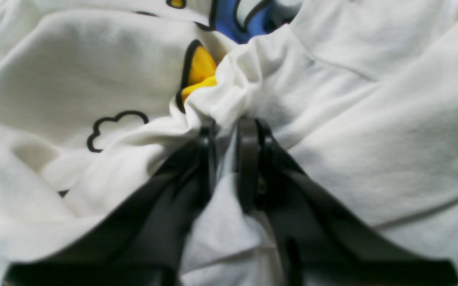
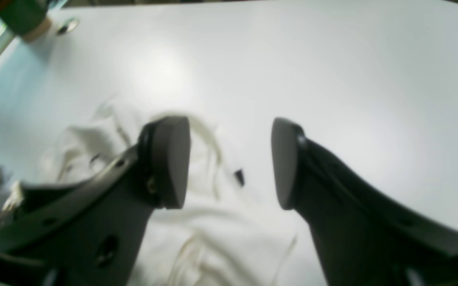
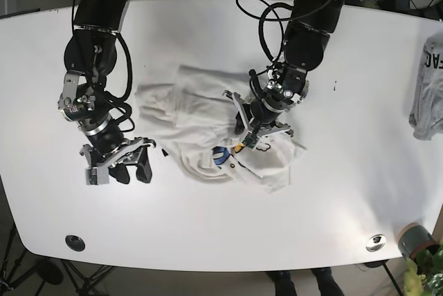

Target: Fold the T-shirt properly

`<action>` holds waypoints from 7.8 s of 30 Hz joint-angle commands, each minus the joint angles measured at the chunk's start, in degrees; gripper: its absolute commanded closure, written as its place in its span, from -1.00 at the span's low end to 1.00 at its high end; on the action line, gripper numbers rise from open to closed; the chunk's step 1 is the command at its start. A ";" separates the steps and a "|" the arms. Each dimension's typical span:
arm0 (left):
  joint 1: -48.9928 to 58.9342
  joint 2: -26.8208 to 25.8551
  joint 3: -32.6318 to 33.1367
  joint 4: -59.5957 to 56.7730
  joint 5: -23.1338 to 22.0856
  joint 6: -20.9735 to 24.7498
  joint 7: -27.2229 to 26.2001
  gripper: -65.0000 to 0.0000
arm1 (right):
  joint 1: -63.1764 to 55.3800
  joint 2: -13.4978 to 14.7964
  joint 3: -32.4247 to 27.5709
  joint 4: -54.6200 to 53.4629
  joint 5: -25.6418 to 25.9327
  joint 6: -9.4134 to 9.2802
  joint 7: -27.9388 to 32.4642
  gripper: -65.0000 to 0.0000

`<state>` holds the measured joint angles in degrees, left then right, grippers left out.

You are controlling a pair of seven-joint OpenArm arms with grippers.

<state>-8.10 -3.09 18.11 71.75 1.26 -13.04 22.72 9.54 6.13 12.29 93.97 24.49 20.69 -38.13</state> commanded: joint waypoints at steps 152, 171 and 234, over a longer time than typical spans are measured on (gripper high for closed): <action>24.14 -9.17 -6.28 35.11 -14.05 -0.37 2.38 -0.22 | 22.06 4.11 -23.06 -10.15 3.77 3.62 -3.50 1.00; 24.58 -8.82 -9.80 35.20 -14.31 -0.28 2.11 -0.22 | 37.71 10.88 -25.79 3.21 4.39 9.60 -9.30 1.00; 11.75 0.50 1.45 19.64 -14.05 -0.37 -4.57 -0.23 | 65.26 6.04 -25.96 -11.03 3.77 12.68 -11.67 1.00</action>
<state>4.73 -2.55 18.15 92.31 -12.32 -13.13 19.33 72.18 12.05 -14.22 81.54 27.70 33.69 -51.53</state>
